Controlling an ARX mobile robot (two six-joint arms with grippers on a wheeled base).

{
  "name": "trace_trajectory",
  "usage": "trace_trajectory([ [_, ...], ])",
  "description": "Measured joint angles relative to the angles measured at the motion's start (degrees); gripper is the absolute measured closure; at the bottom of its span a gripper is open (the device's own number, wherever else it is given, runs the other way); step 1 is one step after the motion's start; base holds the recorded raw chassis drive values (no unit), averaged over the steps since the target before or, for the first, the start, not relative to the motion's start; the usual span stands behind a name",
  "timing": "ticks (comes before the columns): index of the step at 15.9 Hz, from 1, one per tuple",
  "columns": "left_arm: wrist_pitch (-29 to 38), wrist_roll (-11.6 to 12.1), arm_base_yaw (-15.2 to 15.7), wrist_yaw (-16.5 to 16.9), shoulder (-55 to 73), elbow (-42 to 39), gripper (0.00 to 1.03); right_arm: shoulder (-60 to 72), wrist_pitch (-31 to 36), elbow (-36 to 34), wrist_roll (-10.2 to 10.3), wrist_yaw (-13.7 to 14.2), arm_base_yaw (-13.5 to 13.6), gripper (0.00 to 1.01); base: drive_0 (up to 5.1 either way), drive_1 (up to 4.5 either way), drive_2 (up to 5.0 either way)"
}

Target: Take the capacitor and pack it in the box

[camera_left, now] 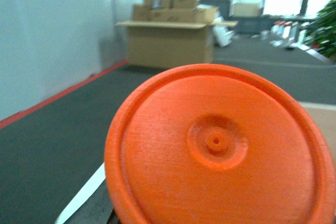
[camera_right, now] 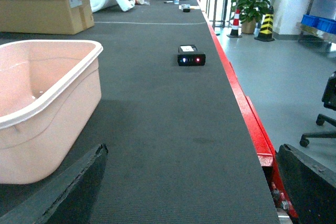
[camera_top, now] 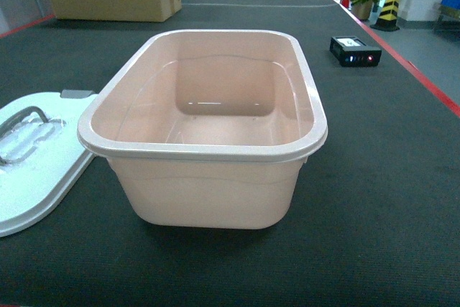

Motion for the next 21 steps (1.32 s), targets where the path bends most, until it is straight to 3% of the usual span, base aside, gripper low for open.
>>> trace_trajectory([
  [2, 6.1, 1.5, -2.6, 4.4, 13.9, 10.9, 0.59, 0.0, 0.0, 0.0, 0.0, 0.0, 0.0, 0.03, 0.0, 0.0, 0.0],
  [5, -0.2, 2.9, -9.6, 6.9, 36.5, 30.2, 0.59, 0.0, 0.0, 0.0, 0.0, 0.0, 0.0, 0.03, 0.0, 0.0, 0.0],
  [7, -3.1, 2.2, -12.1, 7.7, 44.9, 40.0, 0.59, 0.0, 0.0, 0.0, 0.0, 0.0, 0.0, 0.03, 0.0, 0.0, 0.0],
  [8, -3.1, 1.6, -12.7, 8.2, 47.9, 43.5, 0.49, 0.0, 0.0, 0.0, 0.0, 0.0, 0.0, 0.03, 0.0, 0.0, 0.0],
  [11, -1.0, -0.2, -12.3, 7.6, 47.6, 40.9, 0.17, 0.0, 0.0, 0.0, 0.0, 0.0, 0.0, 0.03, 0.0, 0.0, 0.0],
  [13, 0.0, -0.5, -12.1, 7.5, 45.4, 38.2, 0.07, 0.0, 0.0, 0.0, 0.0, 0.0, 0.0, 0.03, 0.0, 0.0, 0.0],
  [15, 1.7, -0.4, -11.6, 6.6, 37.7, 31.2, 0.05, 0.0, 0.0, 0.0, 0.0, 0.0, 0.0, 0.03, 0.0, 0.0, 0.0],
  [17, 2.3, 0.5, -9.2, 5.3, 26.1, 20.9, 0.05, 0.0, 0.0, 0.0, 0.0, 0.0, 0.0, 0.03, 0.0, 0.0, 0.0],
  [18, 1.1, 0.5, -6.4, 4.7, 19.6, 15.1, 0.05, 0.0, 0.0, 0.0, 0.0, 0.0, 0.0, 0.03, 0.0, 0.0, 0.0],
  [19, -0.1, 0.5, -2.9, 4.9, 13.1, 9.7, 0.05, 0.0, 0.0, 0.0, 0.0, 0.0, 0.0, 0.03, 0.0, 0.0, 0.0],
  [21, 0.5, 0.9, 8.9, 11.0, 4.5, 1.9, 0.05, 0.0, 0.0, 0.0, 0.0, 0.0, 0.0, 0.03, 0.0, 0.0, 0.0],
])
